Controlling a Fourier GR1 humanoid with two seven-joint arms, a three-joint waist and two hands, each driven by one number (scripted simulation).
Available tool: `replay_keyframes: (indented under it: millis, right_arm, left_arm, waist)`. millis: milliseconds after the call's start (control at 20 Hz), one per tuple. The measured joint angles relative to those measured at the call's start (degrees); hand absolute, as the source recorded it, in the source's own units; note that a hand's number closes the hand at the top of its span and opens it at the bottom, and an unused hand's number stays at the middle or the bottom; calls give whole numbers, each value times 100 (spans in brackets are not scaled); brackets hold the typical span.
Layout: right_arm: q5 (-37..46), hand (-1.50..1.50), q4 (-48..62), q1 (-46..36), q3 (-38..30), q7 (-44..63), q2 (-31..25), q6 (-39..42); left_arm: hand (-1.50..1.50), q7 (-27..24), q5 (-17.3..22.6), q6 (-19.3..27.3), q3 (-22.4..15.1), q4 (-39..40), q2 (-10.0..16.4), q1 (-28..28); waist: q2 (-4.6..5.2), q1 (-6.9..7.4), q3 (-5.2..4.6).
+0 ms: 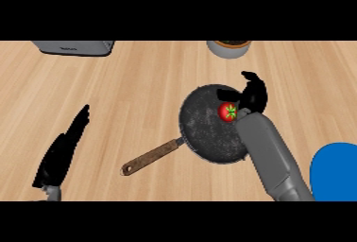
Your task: Pick the tomato from the plate and place it in the pan
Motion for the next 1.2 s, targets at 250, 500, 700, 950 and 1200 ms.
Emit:
replay_keyframes:
  millis: [250,500,700,950,1200]
  right_arm:
    - [-307,-150,196,-127,-101,-832,-5,-1191]
    - [-539,-150,150,-64,-419,-1320,-16,-2093]
    - [-685,-150,-310,449,-577,-1559,-21,-2519]
    - [-804,-150,-1595,1642,-339,-1770,-20,-2722]
    - [-661,-150,-3248,3374,84,-1875,-48,-2643]
  left_arm:
    - [0,31,46,-50,95,-27,68,30]
    - [0,94,12,25,115,-80,12,115]
    - [0,57,73,4,212,-147,45,299]
    - [0,61,43,69,269,-140,1,411]
    - [0,-78,63,55,374,-112,37,527]
  waist:
    - [-26,-78,-6]
    - [-65,-205,-12]
    - [-113,-338,-17]
    - [-157,-487,-24]
    - [-177,-585,-30]
